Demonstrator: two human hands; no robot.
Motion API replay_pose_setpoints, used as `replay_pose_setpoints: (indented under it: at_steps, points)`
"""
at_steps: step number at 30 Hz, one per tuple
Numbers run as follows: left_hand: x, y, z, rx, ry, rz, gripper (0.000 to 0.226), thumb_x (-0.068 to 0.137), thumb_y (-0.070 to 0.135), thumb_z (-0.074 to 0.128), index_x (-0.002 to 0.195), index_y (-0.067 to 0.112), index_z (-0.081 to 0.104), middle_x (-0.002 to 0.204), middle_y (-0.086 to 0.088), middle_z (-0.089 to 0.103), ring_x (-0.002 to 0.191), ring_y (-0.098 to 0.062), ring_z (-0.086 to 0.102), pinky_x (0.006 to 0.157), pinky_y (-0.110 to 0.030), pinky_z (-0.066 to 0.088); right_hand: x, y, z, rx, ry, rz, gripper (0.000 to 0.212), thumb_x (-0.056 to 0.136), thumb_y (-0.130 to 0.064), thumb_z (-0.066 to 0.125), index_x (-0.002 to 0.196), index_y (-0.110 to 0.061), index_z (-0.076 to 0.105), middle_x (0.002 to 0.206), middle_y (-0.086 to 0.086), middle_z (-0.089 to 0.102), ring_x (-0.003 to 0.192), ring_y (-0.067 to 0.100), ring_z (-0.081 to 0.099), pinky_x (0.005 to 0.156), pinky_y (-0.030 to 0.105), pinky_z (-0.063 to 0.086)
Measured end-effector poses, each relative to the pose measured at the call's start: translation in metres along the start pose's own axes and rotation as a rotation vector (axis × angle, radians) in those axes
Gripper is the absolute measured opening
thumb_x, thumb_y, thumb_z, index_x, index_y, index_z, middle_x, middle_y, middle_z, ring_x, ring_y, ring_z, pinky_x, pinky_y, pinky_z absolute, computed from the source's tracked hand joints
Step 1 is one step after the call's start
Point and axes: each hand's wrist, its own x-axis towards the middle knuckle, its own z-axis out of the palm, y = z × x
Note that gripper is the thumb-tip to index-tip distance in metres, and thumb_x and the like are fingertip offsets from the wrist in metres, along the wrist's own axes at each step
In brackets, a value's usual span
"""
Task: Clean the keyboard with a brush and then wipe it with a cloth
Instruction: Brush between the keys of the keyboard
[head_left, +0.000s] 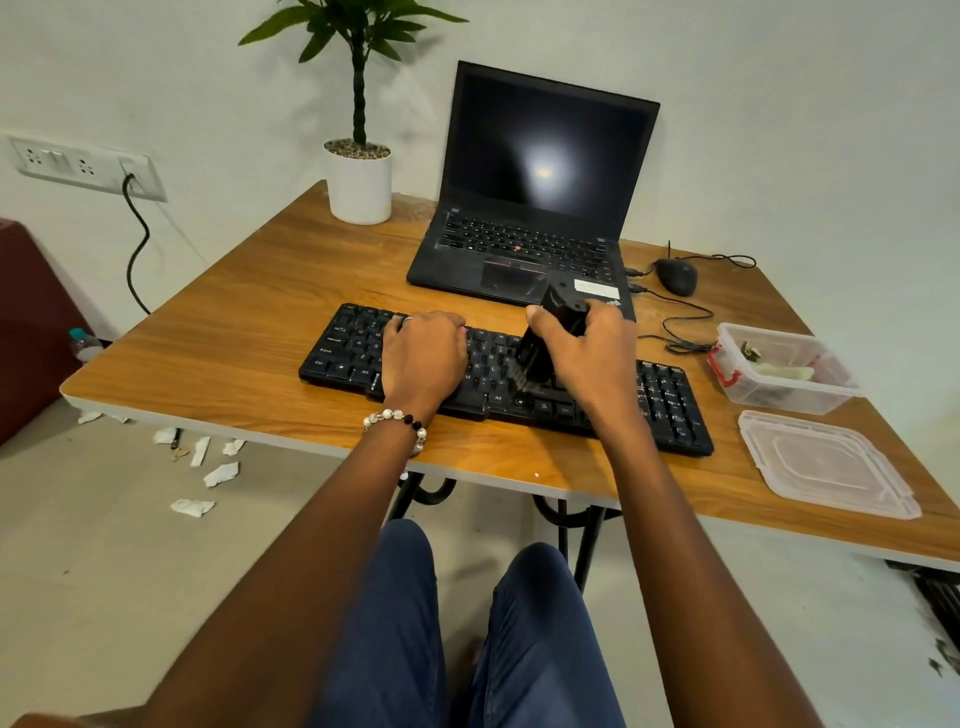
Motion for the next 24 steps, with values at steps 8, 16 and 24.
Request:
replay_pose_setpoints:
  at_steps: [8, 16, 24]
  points:
    - [0.000, -0.001, 0.002, 0.017, 0.016, 0.013, 0.031, 0.099, 0.030, 0.043, 0.120, 0.024, 0.065, 0.119, 0.000, 0.068, 0.113, -0.018, 0.060, 0.108, -0.044, 0.034, -0.007, -0.003, 0.009, -0.202, -0.145, -0.069, 0.035, 0.084, -0.036, 0.068, 0.071, -0.004, 0.062, 0.067, 0.008, 0.064, 0.060, 0.019, 0.059, 0.049, 0.027, 0.039]
    - [0.001, -0.002, 0.004, 0.018, 0.018, 0.007, 0.032, 0.098, 0.032, 0.043, 0.121, 0.025, 0.065, 0.119, 0.001, 0.068, 0.113, -0.017, 0.060, 0.107, -0.044, 0.036, -0.002, -0.010, 0.012, 0.049, -0.005, -0.014, 0.034, 0.085, -0.041, 0.068, 0.066, -0.015, 0.058, 0.066, 0.002, 0.065, 0.063, 0.021, 0.066, 0.059, 0.042, 0.055]
    - [0.000, -0.001, 0.001, 0.012, 0.031, 0.024, 0.032, 0.098, 0.031, 0.044, 0.121, 0.024, 0.065, 0.119, 0.001, 0.068, 0.111, -0.019, 0.061, 0.106, -0.044, 0.038, -0.005, -0.014, 0.014, -0.025, -0.267, 0.033, 0.035, 0.085, -0.035, 0.069, 0.077, -0.001, 0.063, 0.064, 0.013, 0.065, 0.044, 0.020, 0.057, 0.040, 0.032, 0.047]
